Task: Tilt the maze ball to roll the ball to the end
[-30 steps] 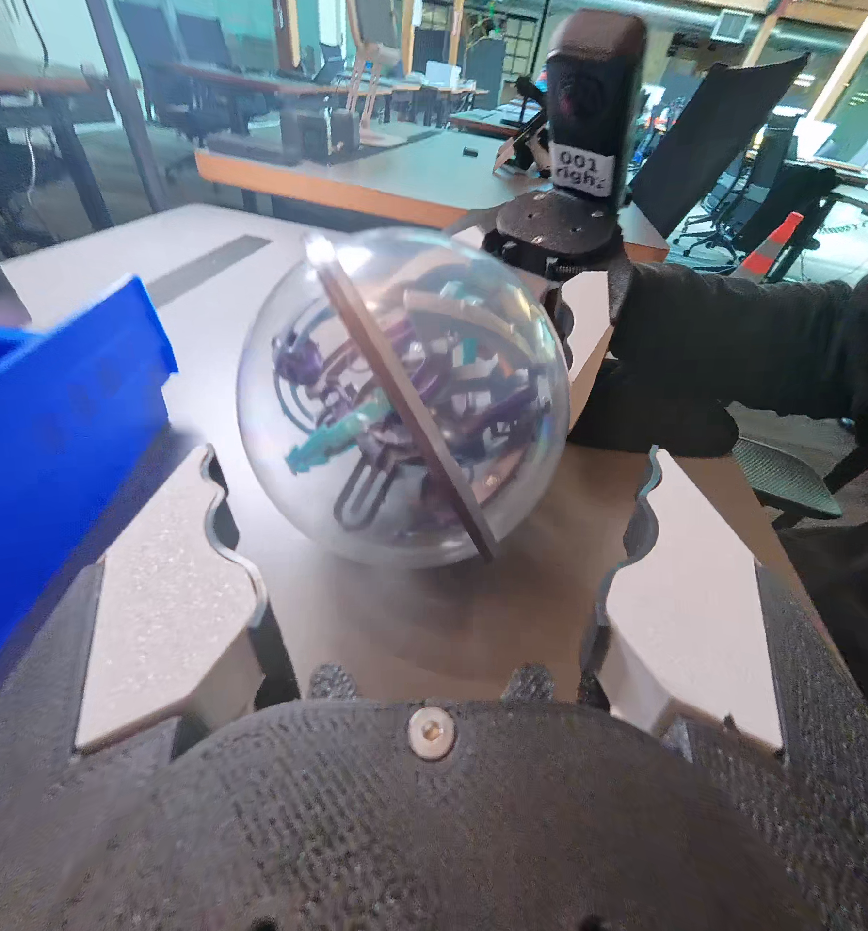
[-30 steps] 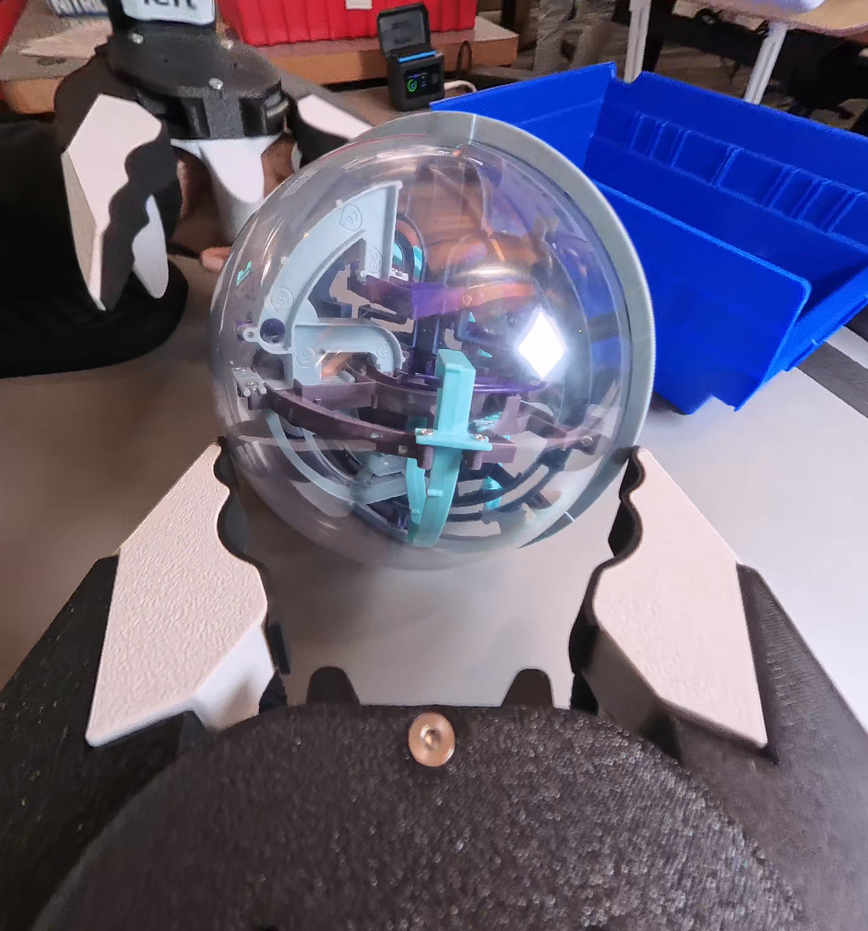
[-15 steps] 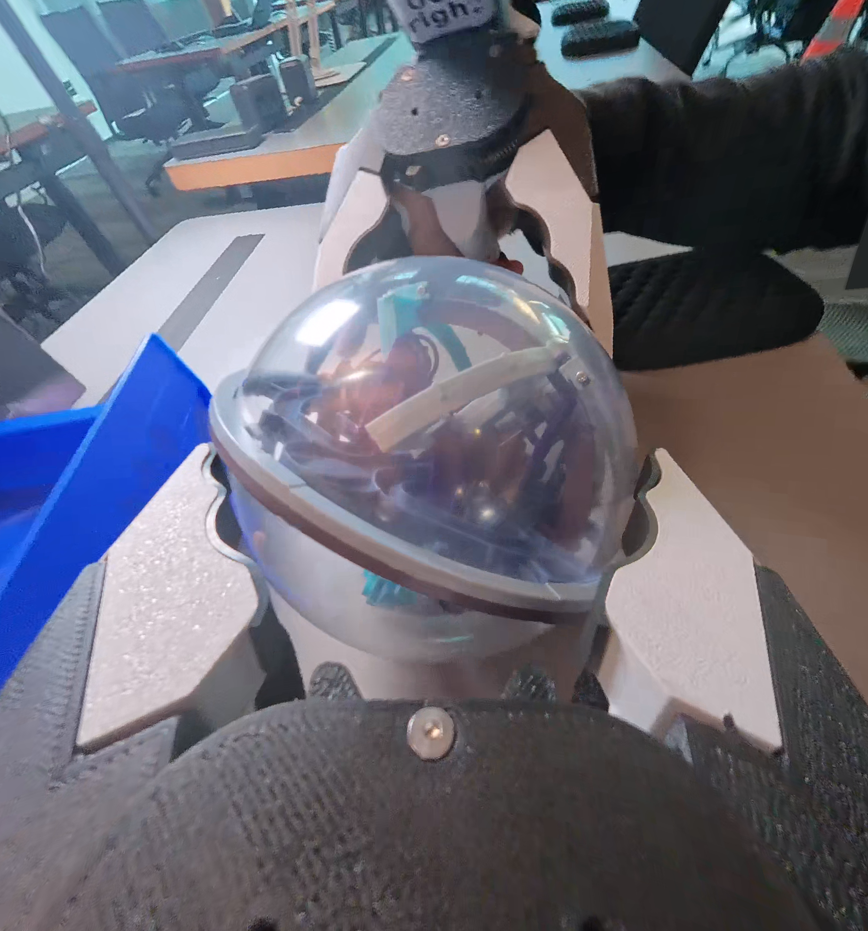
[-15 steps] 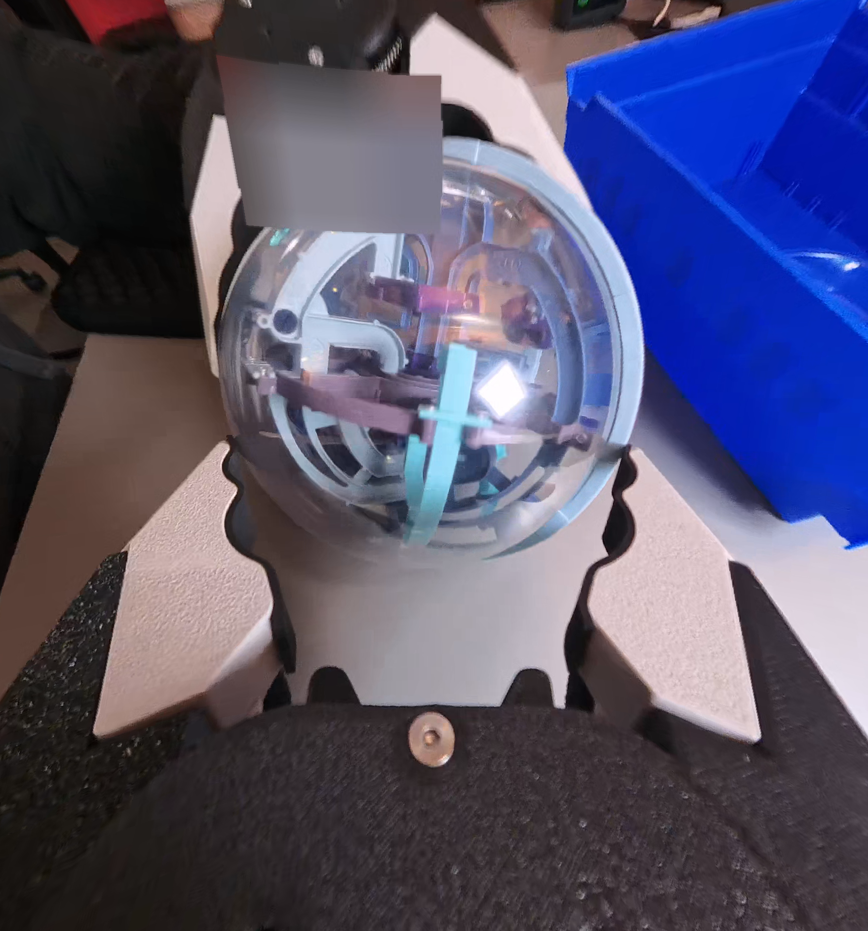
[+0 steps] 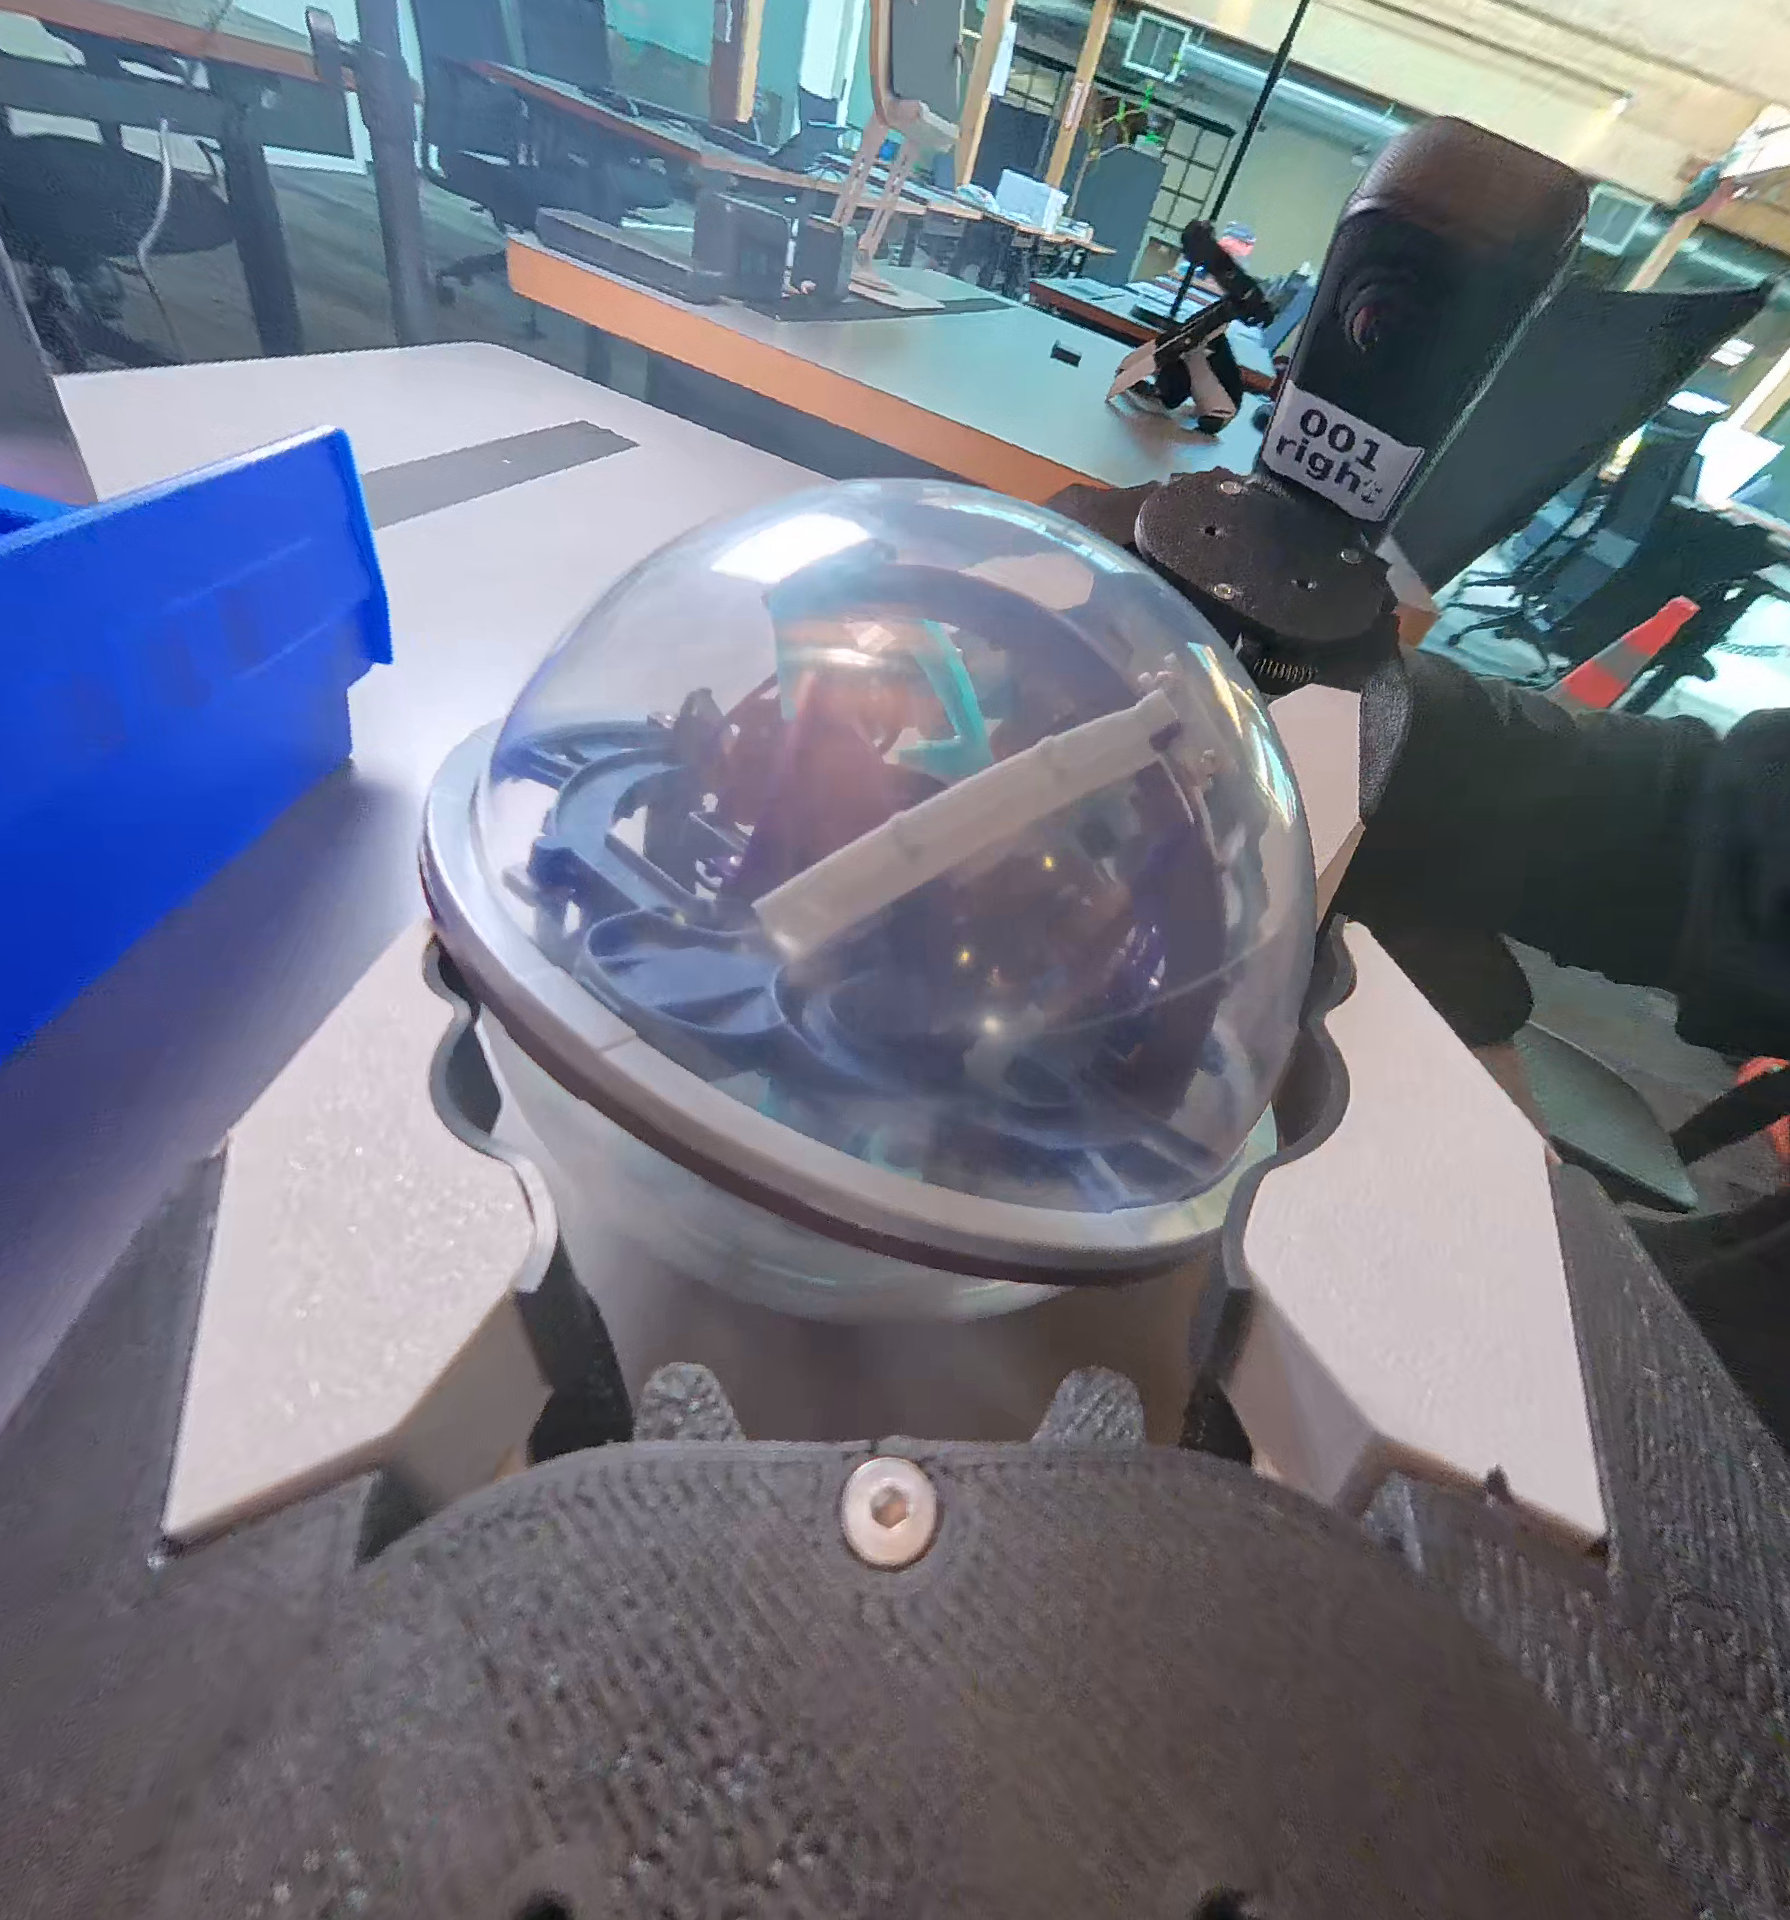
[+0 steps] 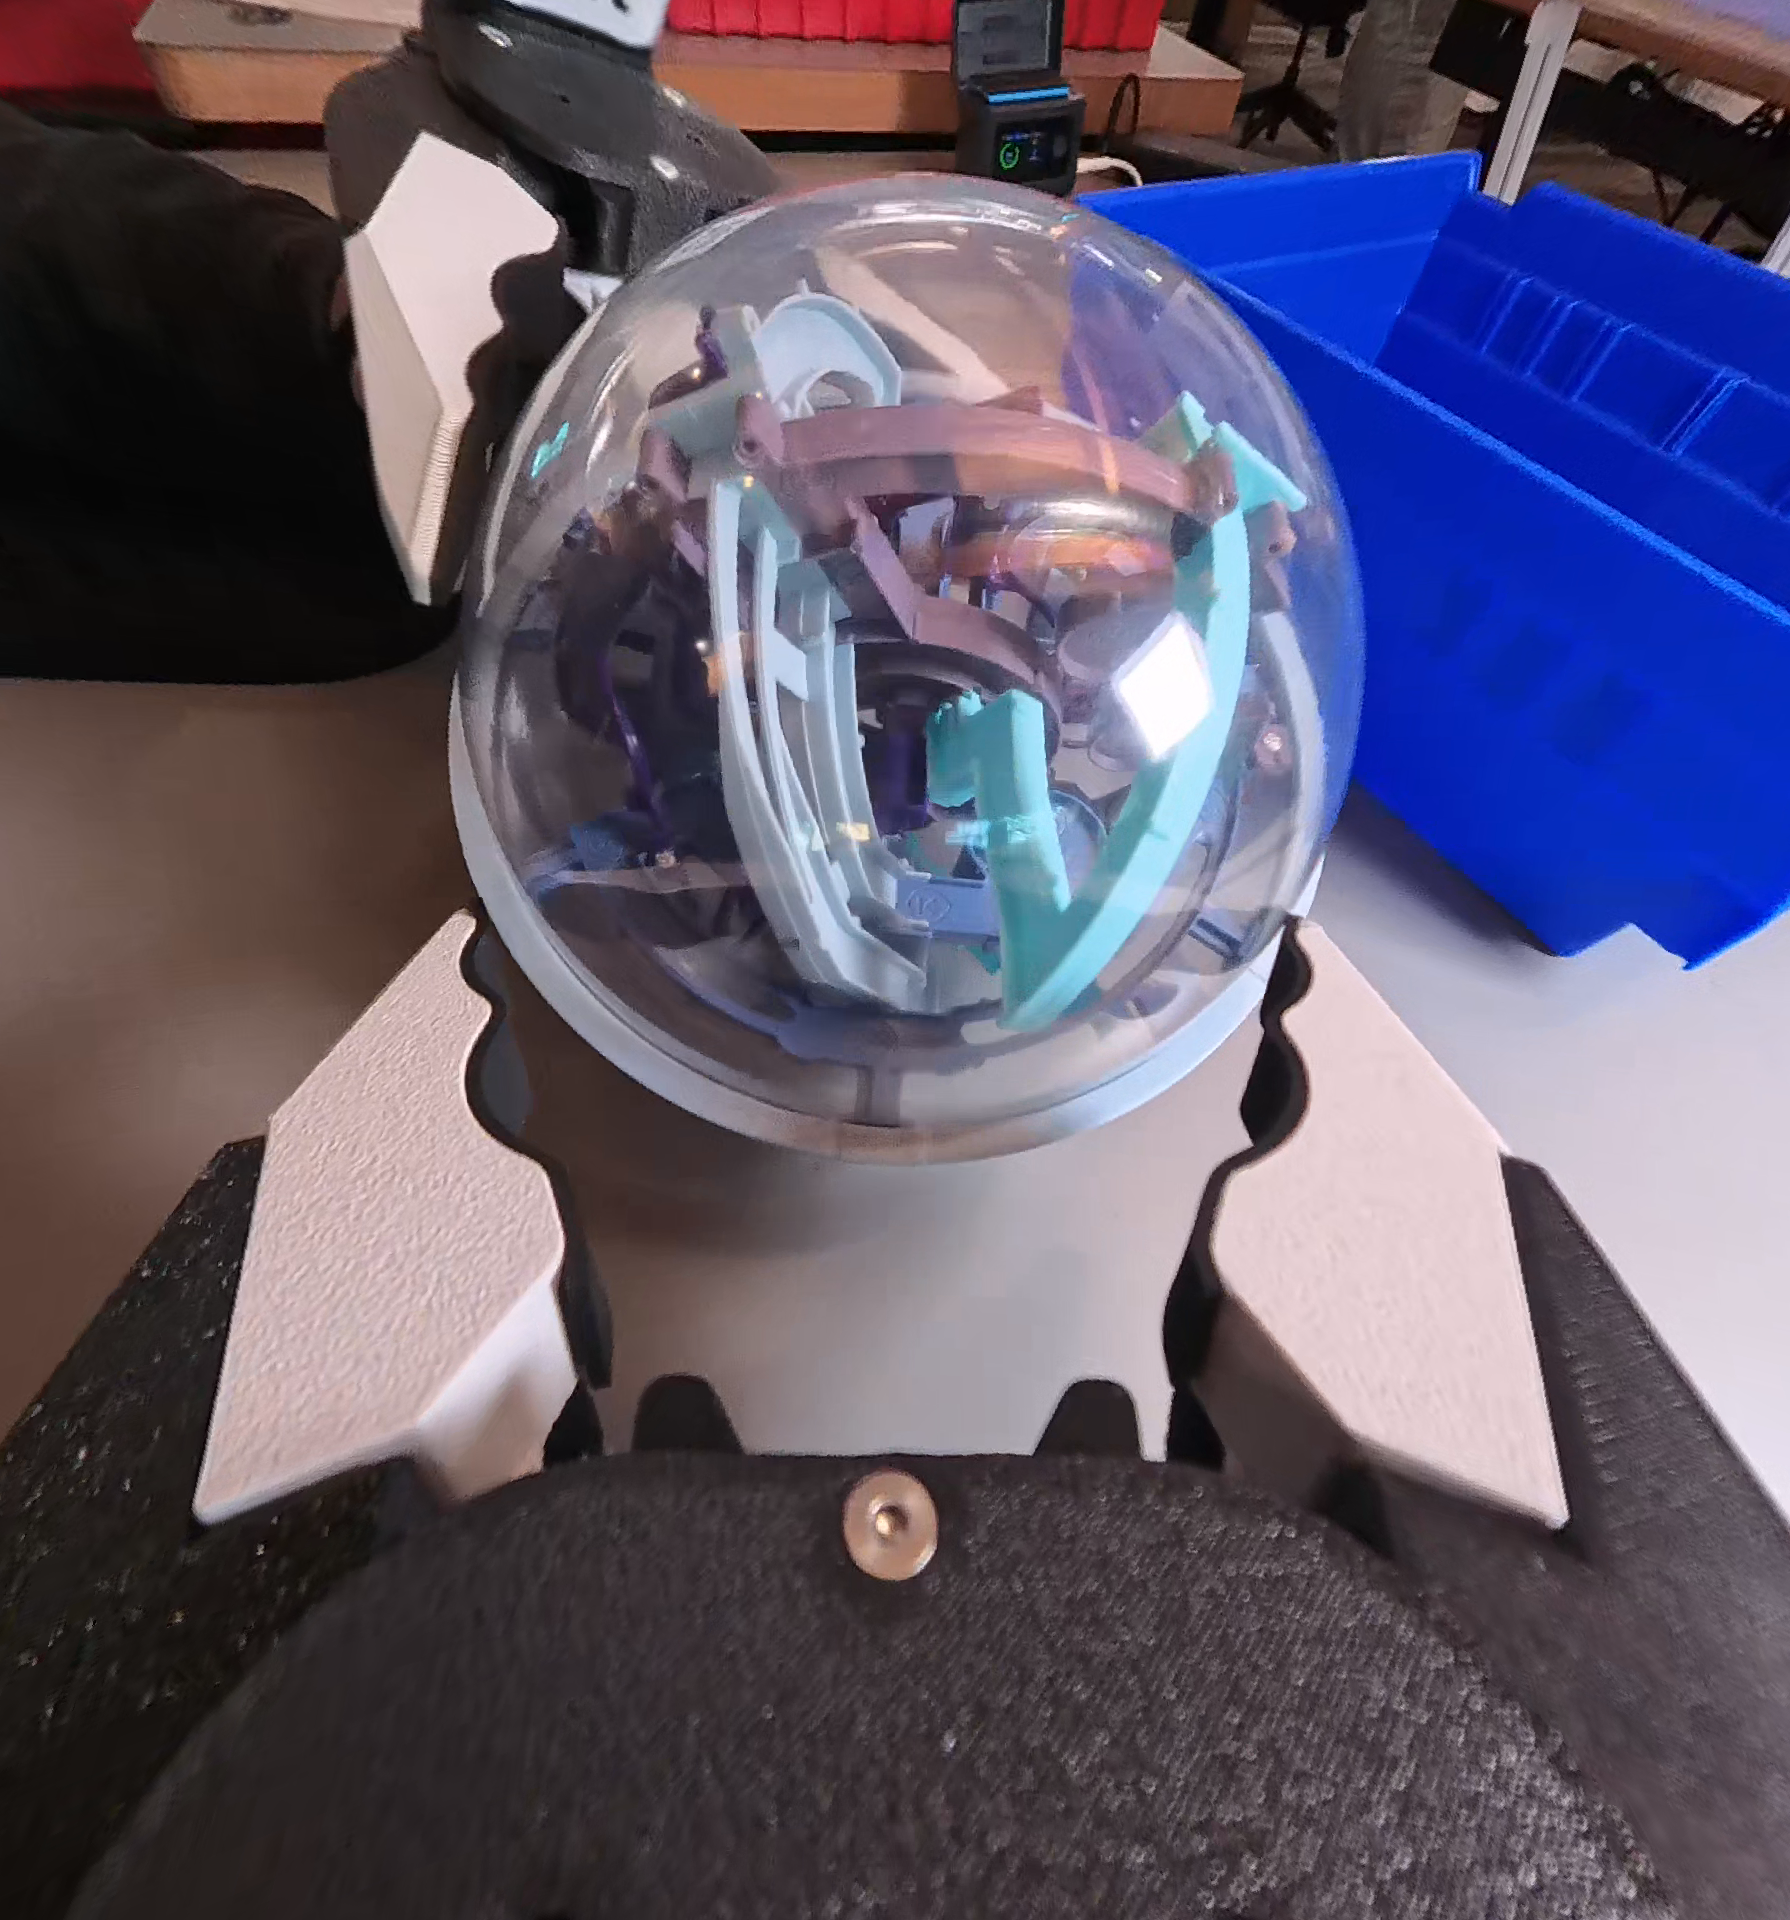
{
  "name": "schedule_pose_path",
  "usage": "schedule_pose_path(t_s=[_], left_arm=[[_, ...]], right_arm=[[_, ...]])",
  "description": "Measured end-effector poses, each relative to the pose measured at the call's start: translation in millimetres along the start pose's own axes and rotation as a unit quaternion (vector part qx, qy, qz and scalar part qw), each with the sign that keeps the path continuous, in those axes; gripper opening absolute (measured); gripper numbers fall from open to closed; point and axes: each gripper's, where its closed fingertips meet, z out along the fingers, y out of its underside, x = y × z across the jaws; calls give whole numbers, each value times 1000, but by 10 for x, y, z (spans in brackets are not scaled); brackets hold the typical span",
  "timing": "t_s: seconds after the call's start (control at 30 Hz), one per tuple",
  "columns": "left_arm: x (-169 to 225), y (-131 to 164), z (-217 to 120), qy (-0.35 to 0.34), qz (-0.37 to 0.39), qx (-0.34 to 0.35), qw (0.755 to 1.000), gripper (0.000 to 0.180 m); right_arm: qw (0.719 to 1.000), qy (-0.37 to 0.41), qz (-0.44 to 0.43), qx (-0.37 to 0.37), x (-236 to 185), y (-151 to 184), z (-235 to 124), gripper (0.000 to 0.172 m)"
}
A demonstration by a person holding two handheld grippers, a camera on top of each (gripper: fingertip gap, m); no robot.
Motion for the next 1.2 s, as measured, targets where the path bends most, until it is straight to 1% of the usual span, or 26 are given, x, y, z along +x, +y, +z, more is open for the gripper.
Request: schedule_pose_path(t_s=[0.07, 0.13, 0.2, 0.27, 0.3, 0.37, 0.43, 0.5, 0.57, 0.63, 0.73, 0.77, 0.8, 0.93, 1.03, 1.1, 1.2], left_arm=[[45, 14, 14, -12, 12, -4, 1000, 152], [123, 74, 12, -11, 26, -23, 999, 151], [236, 180, -10, 8, 30, -56, 998, 153], [325, 281, -76, 36, 30, -87, 995, 149], [349, 279, -119, 51, 30, -87, 994, 144], [310, 178, -192, 68, 29, -58, 996, 143], [230, 101, -214, 74, 29, -44, 996, 145], [243, 66, -175, 93, 44, -39, 994, 149], [301, 101, -124, 114, 63, -48, 990, 150], [279, 176, -91, 111, 77, -63, 989, 154], [289, 179, -101, 116, 66, -48, 990, 154], [296, 187, -104, 118, 63, -45, 990, 154], [303, 199, -109, 120, 60, -44, 990, 154], [302, 250, -129, 126, 44, -41, 990, 153], [275, 249, -129, 121, 23, -43, 991, 153], [241, 240, -122, 115, -5, -43, 992, 153], [200, 224, -109, 99, -43, -42, 993, 153]], right_arm=[[1000, -11, -6, -4, -17, 31, -21, 140], [999, -33, -9, -7, -51, 54, -66, 140], [998, -65, -6, -11, -104, 58, -139, 140], [995, -95, -12, -21, -159, 61, -212, 140], [994, -104, -22, -34, -175, 78, -236, 140], [991, -113, -45, -60, -184, 107, -256, 139], [988, -120, -59, -76, -190, 99, -251, 139], [986, -125, -70, -88, -201, 68, -235, 137], [984, -129, -76, -95, -218, 15, -215, 135], [984, -130, -75, -99, -229, -28, -205, 135], [985, -128, -65, -98, -249, -46, -207, 135], [986, -125, -58, -91, -253, -61, -210, 135], [988, -119, -50, -82, -249, -81, -216, 131], [995, -83, -17, -57, -229, -107, -308, 131], [998, -36, -5, -53, -223, -111, -391, 132], [998, 13, -5, -56, -203, -130, -441, 133], [996, 74, 40, -42, -229, -186, -416, 133]])
